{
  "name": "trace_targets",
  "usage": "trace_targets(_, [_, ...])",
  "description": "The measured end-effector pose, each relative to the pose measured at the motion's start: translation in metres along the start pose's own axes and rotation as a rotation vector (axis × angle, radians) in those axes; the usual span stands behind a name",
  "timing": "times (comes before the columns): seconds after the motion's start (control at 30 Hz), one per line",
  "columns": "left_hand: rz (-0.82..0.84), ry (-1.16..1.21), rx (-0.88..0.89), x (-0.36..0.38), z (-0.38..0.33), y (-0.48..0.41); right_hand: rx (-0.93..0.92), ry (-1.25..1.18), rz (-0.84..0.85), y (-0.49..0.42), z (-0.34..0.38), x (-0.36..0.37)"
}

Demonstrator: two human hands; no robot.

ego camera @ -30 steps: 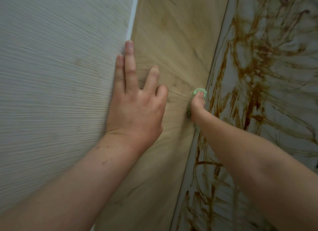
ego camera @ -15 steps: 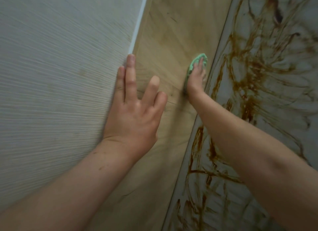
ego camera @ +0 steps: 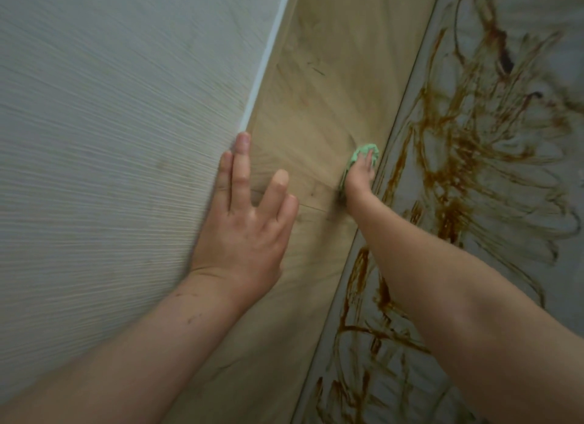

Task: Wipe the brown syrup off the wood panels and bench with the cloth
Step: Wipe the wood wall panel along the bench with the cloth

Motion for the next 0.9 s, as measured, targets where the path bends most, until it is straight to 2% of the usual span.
trace_targets(0.03, [0.005,0.0,-0.002,0.001,0.0,0.0,0.032,0.023,0.007,0.014,-0.011,0.0])
trace_targets(0.1, [0.011,0.003,-0.003,0.0,0.001,-0.001,-0.059,0.116,0.106,0.063,-0.008,0.01])
trace_targets(0.17, [0.016,0.009,-0.012,0.0,0.001,-0.001,-0.297,0.184,0.285,0.121,0.015,0.029])
trace_targets(0.27, [-0.002,0.064,-0.025,-0.002,0.003,-0.002,-0.774,0.219,0.515,0.183,0.084,0.062])
trace_targets(0.37, [-0.026,0.096,-0.033,-0.004,0.003,-0.002,-0.981,0.212,0.478,0.173,0.158,0.085])
trace_targets(0.43, [-0.026,0.087,-0.029,-0.004,0.003,-0.002,-0.952,0.217,0.368,0.135,0.188,0.087])
trace_targets(0.5, [-0.004,0.089,-0.014,-0.001,0.002,-0.003,-0.73,0.155,0.243,0.088,0.187,0.075])
trace_targets(0.6, [0.021,0.076,-0.013,0.001,0.002,-0.002,-0.322,0.149,0.136,0.067,0.125,0.052])
trace_targets(0.67, [0.029,0.083,-0.022,0.002,0.002,-0.002,-0.229,0.207,0.184,0.092,0.077,0.042])
trace_targets(0.7, [0.029,0.084,-0.027,0.002,0.003,-0.002,-0.244,0.233,0.239,0.111,0.061,0.039])
trace_targets(0.77, [0.032,0.078,-0.04,0.002,0.004,-0.001,-0.393,0.284,0.391,0.149,0.061,0.043])
trace_targets(0.83, [0.023,0.088,-0.049,0.001,0.005,-0.003,-0.671,0.318,0.523,0.178,0.104,0.063])
trace_targets(0.9, [0.022,0.107,-0.042,0.0,0.005,-0.003,-0.943,0.293,0.534,0.192,0.157,0.087])
Point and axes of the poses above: each hand's wrist, its own y-axis away from the middle knuckle, its own x-axis out of the palm, z = x × y, the point moved 9 cm from there along -y, towards the middle knuckle, and after that the axes turned 12 degrees about -y, right-handed, at the moved point
